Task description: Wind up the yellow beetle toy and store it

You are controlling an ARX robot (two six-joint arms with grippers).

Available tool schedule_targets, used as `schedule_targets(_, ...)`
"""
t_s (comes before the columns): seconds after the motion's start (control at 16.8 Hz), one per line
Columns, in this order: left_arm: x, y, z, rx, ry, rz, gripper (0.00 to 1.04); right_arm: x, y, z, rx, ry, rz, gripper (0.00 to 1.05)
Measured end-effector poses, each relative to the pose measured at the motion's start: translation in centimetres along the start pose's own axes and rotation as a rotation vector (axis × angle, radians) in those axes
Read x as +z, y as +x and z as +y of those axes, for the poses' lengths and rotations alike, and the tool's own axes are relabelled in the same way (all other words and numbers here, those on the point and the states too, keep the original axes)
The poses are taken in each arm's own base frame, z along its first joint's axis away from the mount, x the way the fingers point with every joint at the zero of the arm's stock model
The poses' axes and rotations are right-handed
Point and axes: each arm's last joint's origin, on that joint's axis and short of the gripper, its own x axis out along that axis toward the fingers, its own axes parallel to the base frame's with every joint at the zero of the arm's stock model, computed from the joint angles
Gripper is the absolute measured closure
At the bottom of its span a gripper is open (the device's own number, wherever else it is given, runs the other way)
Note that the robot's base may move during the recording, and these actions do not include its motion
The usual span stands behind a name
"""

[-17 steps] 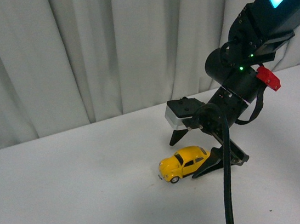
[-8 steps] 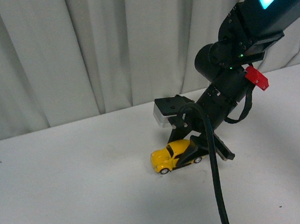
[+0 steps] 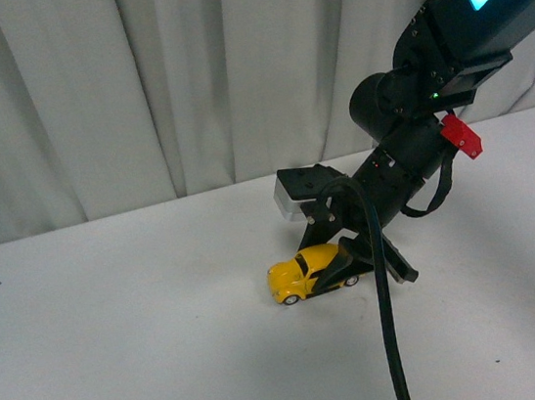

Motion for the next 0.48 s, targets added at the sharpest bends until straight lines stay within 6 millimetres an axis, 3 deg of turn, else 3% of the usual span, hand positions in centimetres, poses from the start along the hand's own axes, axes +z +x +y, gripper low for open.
schedule_targets(0.48, 0.0, 0.0, 0.0, 0.0, 0.0, 0.0, 0.07, -2.4, -1.6, 1.6, -0.02, 0.061, -0.023, 0.62)
